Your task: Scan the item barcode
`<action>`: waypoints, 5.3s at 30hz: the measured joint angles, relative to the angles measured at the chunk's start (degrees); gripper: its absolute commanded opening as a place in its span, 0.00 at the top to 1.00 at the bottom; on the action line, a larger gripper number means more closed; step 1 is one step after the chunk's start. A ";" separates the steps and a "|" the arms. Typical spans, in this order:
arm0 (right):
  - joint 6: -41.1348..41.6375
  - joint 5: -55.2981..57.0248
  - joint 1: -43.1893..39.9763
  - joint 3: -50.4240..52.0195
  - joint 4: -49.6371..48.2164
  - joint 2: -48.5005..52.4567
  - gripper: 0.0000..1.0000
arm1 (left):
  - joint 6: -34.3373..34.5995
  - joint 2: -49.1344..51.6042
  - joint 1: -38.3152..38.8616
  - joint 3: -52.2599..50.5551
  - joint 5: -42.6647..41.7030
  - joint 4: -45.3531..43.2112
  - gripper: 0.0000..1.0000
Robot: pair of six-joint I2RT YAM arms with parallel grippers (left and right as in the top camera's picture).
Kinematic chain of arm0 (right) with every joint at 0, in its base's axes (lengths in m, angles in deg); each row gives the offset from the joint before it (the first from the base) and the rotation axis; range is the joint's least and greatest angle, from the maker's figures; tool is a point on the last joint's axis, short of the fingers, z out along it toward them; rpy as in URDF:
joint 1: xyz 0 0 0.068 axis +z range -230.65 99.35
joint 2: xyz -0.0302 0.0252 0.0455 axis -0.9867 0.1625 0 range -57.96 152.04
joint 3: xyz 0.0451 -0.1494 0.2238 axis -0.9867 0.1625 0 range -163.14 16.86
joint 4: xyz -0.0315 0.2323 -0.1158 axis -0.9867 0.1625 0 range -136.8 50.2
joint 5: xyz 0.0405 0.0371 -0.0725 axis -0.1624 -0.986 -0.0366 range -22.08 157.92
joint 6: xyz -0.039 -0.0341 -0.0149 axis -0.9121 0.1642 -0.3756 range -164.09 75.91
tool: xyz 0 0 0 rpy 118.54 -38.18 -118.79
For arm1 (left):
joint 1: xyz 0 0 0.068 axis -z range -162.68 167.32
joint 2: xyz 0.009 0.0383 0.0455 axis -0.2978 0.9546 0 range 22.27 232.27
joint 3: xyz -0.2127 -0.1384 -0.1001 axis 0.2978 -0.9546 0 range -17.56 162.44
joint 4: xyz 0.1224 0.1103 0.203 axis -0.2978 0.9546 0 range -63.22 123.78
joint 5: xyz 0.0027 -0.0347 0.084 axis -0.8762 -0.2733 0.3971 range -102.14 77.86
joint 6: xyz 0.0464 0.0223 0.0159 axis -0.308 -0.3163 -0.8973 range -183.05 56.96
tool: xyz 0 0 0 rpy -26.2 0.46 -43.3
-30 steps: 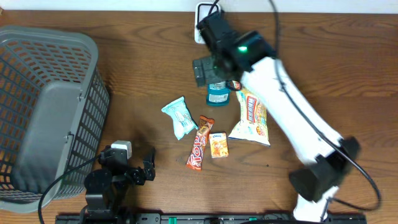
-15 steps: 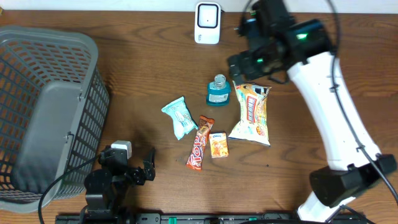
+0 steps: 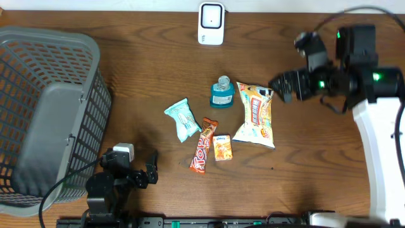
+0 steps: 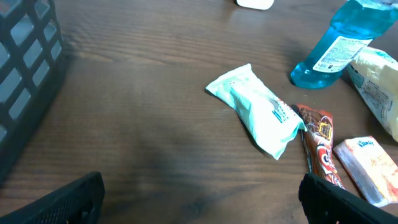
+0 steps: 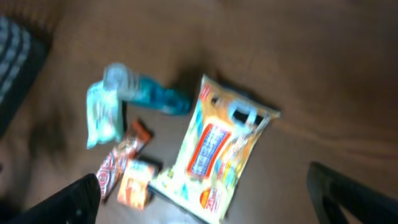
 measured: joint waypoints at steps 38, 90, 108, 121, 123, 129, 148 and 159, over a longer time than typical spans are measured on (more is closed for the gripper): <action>-11.37 -18.40 15.45 17.92 -56.30 22.60 0.01 | 0.00 0.02 0.00 0.00 0.00 0.00 0.00; 11.30 -6.23 17.25 14.25 -30.03 -4.33 0.99 | 0.00 0.02 0.00 0.00 0.00 0.02 0.00; 28.44 -14.43 17.25 14.25 -16.65 -5.73 0.99 | 0.00 0.02 0.00 0.00 0.00 0.02 0.00; 28.37 -18.38 17.25 14.25 -17.20 -5.73 0.99 | 0.00 0.02 0.00 0.00 0.00 0.00 0.00; 26.23 -17.18 17.25 14.25 -18.12 -5.73 0.99 | 0.00 0.02 0.00 0.00 0.00 0.02 0.00; 20.46 -7.28 18.82 14.25 -20.70 -5.62 0.99 | 0.00 0.02 0.00 0.00 0.00 0.02 0.00; 16.50 17.29 21.73 14.27 -36.04 5.60 0.99 | 0.00 0.02 0.00 0.00 0.00 0.00 0.00; 12.55 27.98 22.03 14.23 -43.67 6.08 0.99 | 0.00 0.02 0.00 0.00 0.00 0.00 0.00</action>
